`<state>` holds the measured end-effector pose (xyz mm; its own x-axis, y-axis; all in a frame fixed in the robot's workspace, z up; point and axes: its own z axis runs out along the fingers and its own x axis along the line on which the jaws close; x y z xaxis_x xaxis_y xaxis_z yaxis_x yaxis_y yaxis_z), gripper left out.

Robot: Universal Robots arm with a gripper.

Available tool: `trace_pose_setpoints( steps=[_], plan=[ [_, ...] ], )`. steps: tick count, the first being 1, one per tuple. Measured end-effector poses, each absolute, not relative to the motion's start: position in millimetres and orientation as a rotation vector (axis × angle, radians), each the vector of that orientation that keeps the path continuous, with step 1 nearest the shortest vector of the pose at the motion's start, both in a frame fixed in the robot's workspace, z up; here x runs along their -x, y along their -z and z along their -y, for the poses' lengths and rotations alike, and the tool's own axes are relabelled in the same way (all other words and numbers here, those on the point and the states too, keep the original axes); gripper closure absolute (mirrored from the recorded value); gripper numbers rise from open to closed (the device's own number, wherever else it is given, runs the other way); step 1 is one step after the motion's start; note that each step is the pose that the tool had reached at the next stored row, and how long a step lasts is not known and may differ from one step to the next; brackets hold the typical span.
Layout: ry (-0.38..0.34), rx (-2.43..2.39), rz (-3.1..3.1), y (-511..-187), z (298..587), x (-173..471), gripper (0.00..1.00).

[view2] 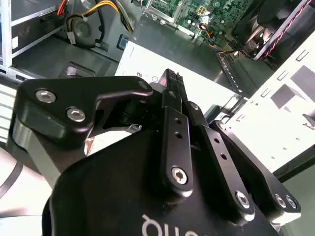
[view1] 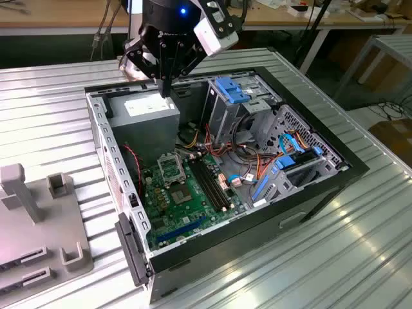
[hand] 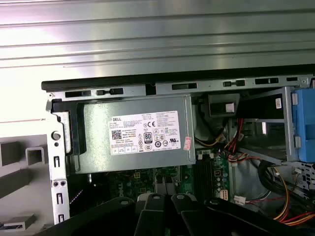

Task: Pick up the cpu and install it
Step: 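Reach for the cpu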

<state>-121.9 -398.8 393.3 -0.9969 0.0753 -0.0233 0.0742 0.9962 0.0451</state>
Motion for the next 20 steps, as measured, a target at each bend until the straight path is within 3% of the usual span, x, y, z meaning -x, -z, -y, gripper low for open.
trace_pose_setpoints(
  steps=[20],
  plan=[
    [-0.069,-0.117,-3.121,-390.8,398.8,125.2,0.89]
  ],
)
